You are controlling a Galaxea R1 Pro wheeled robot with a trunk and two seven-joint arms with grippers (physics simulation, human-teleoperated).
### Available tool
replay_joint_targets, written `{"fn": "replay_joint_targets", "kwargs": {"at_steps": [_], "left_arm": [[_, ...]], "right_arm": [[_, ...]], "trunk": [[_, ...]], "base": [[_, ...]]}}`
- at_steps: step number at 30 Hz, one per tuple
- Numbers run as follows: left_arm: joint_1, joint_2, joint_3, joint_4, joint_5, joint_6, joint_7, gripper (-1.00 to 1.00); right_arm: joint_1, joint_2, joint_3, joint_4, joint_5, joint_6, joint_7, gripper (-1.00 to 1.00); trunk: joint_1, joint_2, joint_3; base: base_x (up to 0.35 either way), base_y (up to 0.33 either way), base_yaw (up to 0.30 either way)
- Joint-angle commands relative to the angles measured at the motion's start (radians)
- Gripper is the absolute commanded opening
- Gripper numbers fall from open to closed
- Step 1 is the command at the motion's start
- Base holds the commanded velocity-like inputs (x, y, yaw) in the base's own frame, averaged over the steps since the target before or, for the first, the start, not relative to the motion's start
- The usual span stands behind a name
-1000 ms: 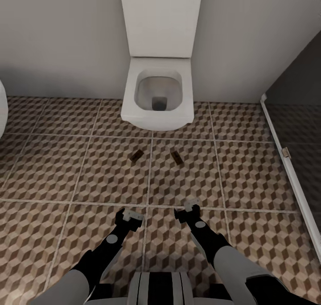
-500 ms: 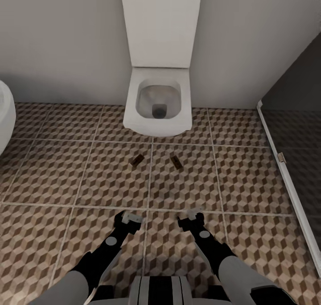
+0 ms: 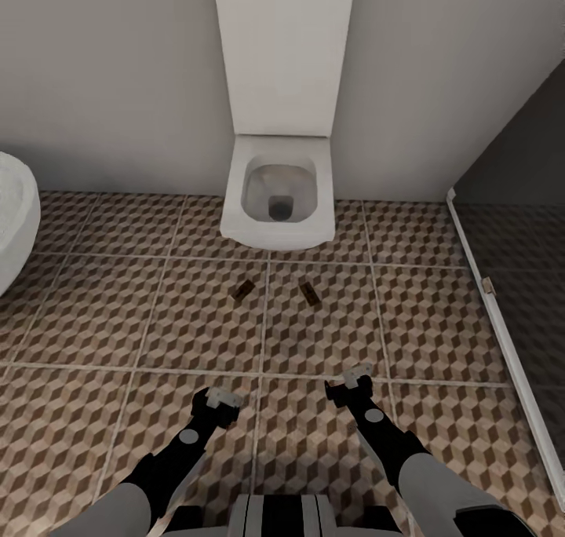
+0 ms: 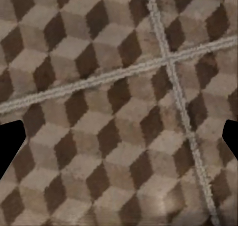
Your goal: Take the four mousetraps from the cabinet in the bathroom and place them on the bathroom floor. Make sure all four end up on the same floor surface, and ensure that at least two of them are either under or directly next to the same bathroom sink.
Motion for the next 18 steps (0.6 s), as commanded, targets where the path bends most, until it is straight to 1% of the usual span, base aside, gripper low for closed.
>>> {"fn": "replay_joint_targets", "kwargs": {"at_steps": [1, 9, 18], "left_arm": [[-0.001, 0.001, -0.008, 0.008, 0.006, -0.004, 0.008, 1.0], [-0.001, 0.011, -0.008, 0.039, 0.006, -0.005, 0.006, 1.0], [-0.001, 0.021, -0.008, 0.052, 0.007, -0.006, 0.004, 1.0]], "right_arm": [[0.0, -0.001, 0.005, 0.001, 0.004, -0.002, -0.006, 1.0], [0.0, -0.007, 0.004, 0.001, 0.005, -0.003, -0.007, 1.0], [0.0, -0.036, 0.005, 0.001, 0.005, -0.004, -0.006, 1.0]], "trunk": [[-0.004, 0.007, 0.004], [-0.035, 0.063, 0.04], [-0.069, 0.126, 0.08]], "base": [[0.0, 0.0, 0.0], [0.0, 0.0, 0.0], [0.0, 0.0, 0.0]]}}
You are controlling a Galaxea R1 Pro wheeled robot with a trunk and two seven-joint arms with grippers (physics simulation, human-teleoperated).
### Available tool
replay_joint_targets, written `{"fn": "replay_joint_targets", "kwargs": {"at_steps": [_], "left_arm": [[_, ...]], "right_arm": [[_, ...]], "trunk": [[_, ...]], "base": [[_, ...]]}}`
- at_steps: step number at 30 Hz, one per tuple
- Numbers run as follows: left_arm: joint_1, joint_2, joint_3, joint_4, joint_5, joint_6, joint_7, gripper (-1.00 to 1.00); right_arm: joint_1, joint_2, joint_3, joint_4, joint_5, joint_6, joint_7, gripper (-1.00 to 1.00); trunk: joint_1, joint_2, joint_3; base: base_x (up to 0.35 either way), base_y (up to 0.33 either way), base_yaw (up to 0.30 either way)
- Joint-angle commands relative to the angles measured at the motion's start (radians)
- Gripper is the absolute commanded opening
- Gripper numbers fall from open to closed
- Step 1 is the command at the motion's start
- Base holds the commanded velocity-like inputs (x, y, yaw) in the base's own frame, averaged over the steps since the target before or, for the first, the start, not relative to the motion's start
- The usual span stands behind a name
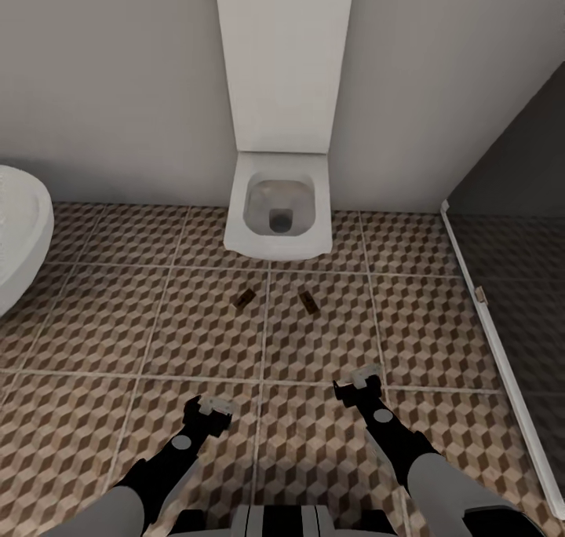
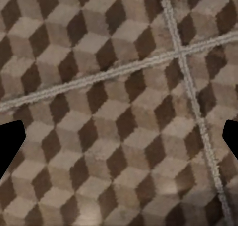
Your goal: Take the four mousetraps from the cabinet in the bathroom and place them on the bathroom floor. Make sure all four end up on the same floor surface, and ensure that at least two of them are either under or directly next to the same bathroom sink.
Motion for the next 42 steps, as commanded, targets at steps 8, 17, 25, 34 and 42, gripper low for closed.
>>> {"fn": "replay_joint_targets", "kwargs": {"at_steps": [8, 17, 25, 34, 42], "left_arm": [[-0.001, 0.014, -0.008, 0.033, 0.009, -0.015, 0.005, 1.0], [-0.001, 0.028, -0.007, 0.041, 0.012, -0.026, 0.001, 1.0], [-0.001, 0.029, -0.003, 0.031, 0.027, -0.027, -0.064, 1.0], [0.0, 0.033, 0.065, 0.015, 0.03, -0.028, -0.233, 1.0], [-0.001, 0.068, 0.094, 0.021, 0.03, -0.028, -0.282, 1.0]], "right_arm": [[0.002, -0.031, 0.004, 0.002, 0.001, -0.006, -0.004, 1.0], [0.002, -0.047, 0.004, 0.004, -0.002, -0.03, -0.004, 1.0], [0.016, -0.054, 0.003, 0.003, -0.003, -0.04, -0.004, 1.0], [0.023, -0.085, -0.003, 0.003, -0.004, -0.043, 0.012, 1.0], [0.023, -0.091, -0.007, 0.003, -0.004, -0.044, 0.048, 1.0]], "trunk": [[-0.031, 0.056, 0.035], [-0.065, 0.119, 0.076], [-0.096, 0.175, 0.111], [-0.13, 0.238, 0.151], [-0.161, 0.294, 0.187]], "base": [[0.0, 0.0, 0.0], [0.0, 0.0, 0.0], [0.0, 0.0, 0.0], [0.0, 0.0, 0.0], [0.0, 0.0, 0.0]]}}
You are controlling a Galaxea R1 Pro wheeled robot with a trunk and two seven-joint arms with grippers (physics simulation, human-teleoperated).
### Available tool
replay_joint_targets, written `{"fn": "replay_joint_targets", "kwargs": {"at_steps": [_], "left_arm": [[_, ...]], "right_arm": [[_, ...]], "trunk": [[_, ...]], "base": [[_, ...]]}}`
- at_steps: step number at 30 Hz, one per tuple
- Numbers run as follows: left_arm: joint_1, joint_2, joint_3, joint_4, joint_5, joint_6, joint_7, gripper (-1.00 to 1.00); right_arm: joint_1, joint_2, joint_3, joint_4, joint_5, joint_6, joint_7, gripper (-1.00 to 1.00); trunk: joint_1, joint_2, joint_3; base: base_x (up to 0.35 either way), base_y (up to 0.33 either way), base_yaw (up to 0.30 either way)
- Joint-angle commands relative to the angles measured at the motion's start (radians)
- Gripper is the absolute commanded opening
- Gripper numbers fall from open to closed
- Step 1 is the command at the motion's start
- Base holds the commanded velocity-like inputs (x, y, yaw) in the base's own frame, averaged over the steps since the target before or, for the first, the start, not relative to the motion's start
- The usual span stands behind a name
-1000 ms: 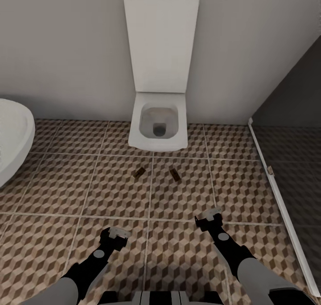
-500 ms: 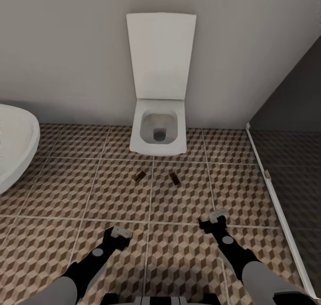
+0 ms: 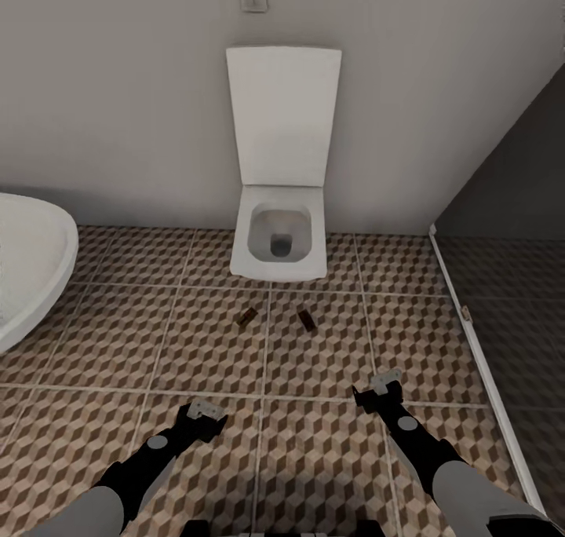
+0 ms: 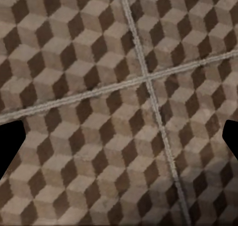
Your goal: Take the four mousetraps from the cabinet in the bathroom and place them on the bathroom floor. Make sure all four end up on the same floor surface, and ensure that at least two of them are either under or directly next to the same bathroom sink.
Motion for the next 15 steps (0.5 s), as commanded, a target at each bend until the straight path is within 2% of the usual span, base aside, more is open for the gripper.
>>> {"fn": "replay_joint_targets", "kwargs": {"at_steps": [1, 15], "left_arm": [[-0.001, 0.005, -0.005, 0.001, 0.008, -0.003, -0.003, 1.0], [-0.001, 0.043, -0.001, 0.003, 0.012, -0.004, -0.013, 1.0]], "right_arm": [[0.0, -0.001, 0.004, 0.001, -0.001, -0.002, 0.001, 1.0], [0.0, -0.009, -0.062, 0.001, 0.001, -0.001, 0.094, 1.0]], "trunk": [[-0.004, 0.007, 0.004], [-0.058, 0.105, 0.067]], "base": [[0.0, 0.0, 0.0], [0.0, 0.0, 0.0]]}}
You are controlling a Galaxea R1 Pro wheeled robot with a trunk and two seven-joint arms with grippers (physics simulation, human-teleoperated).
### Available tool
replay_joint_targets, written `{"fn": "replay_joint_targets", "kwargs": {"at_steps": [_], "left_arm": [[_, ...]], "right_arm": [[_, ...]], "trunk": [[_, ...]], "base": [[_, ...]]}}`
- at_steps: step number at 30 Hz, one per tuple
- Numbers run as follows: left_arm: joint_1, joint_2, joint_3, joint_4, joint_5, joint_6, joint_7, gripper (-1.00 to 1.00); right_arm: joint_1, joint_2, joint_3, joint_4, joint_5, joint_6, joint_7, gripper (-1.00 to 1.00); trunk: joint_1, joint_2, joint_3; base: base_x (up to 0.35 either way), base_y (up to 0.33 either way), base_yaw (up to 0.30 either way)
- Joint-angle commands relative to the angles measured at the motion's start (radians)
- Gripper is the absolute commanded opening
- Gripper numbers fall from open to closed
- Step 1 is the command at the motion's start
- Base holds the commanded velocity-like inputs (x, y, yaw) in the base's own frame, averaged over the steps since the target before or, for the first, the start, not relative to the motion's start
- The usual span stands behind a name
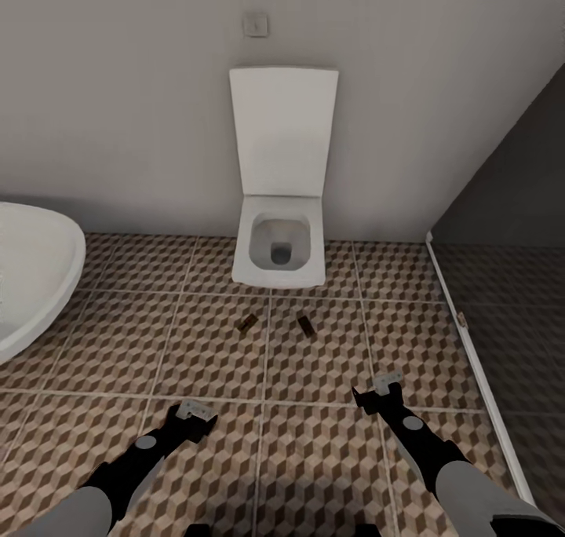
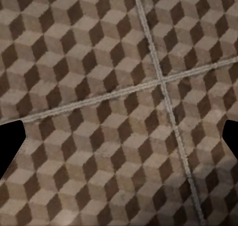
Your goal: Take the four mousetraps from the cabinet in the bathroom and place them on the bathroom floor. Make sure all four end up on the same floor surface, and ensure that at least two of them are either under or directly next to the same bathroom sink.
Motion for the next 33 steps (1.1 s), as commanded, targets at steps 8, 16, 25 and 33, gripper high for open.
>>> {"fn": "replay_joint_targets", "kwargs": {"at_steps": [8, 16, 25, 33], "left_arm": [[-0.001, 0.014, -0.006, 0.001, 0.057, -0.003, -0.004, 1.0], [-0.001, 0.028, -0.006, 0.001, 0.086, -0.003, -0.005, 1.0], [-0.001, 0.041, -0.006, 0.015, 0.09, -0.003, -0.005, 1.0], [-0.001, 0.054, -0.006, 0.027, 0.091, -0.015, -0.037, 1.0]], "right_arm": [[0.001, -0.001, -0.01, 0.001, 0.004, -0.003, 0.019, 1.0], [0.021, -0.001, -0.011, 0.001, 0.004, -0.004, 0.021, 1.0], [0.03, -0.001, -0.011, 0.001, 0.004, -0.004, 0.021, 1.0], [0.032, -0.001, -0.01, 0.001, 0.003, -0.004, 0.024, 1.0]], "trunk": [[-0.031, 0.056, 0.036], [-0.061, 0.112, 0.072], [-0.096, 0.175, 0.113], [-0.127, 0.231, 0.149]], "base": [[0.0, 0.0, 0.0], [0.0, 0.0, 0.0], [0.0, 0.0, 0.0], [0.0, 0.0, 0.0]]}}
